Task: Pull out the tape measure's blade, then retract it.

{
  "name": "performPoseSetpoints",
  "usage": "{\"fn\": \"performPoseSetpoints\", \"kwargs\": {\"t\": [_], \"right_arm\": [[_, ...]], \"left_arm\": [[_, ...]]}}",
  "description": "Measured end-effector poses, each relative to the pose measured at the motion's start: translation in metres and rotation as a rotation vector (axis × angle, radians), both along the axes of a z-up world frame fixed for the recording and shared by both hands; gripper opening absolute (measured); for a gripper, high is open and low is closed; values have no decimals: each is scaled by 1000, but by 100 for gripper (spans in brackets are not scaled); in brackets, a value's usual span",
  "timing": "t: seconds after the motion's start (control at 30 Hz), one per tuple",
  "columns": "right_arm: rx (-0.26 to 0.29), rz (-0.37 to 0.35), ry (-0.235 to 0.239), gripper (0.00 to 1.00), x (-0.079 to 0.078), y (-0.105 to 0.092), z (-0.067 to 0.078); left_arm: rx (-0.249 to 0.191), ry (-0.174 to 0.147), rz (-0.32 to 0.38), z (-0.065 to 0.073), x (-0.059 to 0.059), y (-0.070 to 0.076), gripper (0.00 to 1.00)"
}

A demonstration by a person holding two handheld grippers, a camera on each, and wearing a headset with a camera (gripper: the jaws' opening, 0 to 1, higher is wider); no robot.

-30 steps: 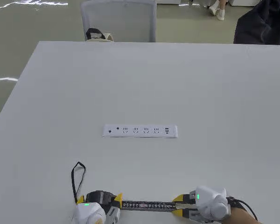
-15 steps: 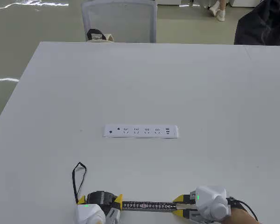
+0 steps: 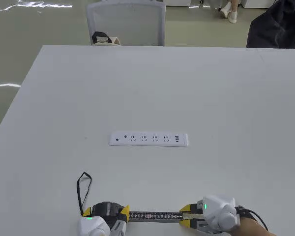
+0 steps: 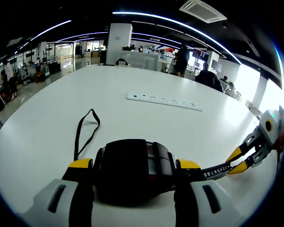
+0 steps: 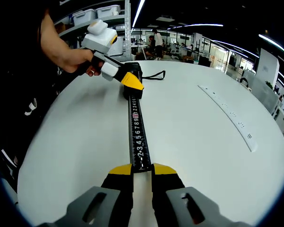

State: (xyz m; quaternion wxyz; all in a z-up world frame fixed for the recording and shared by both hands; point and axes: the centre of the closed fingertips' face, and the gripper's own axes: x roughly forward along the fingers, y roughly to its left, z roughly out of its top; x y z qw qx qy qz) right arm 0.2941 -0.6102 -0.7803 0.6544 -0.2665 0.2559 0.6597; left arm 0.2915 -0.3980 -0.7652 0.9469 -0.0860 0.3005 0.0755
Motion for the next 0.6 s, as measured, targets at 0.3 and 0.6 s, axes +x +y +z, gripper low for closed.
{"fn": "performPoseSetpoints", "kwargs": {"t": [0.3,0.6], "right_arm": [[-2,9,-3,12,1,4,1],[1,10,-5,12,2,9,1]], "left_arm": [[-8,-1,-5,-5,1,1,66],[-20,-2,-6,-7,1,2,65]]}}
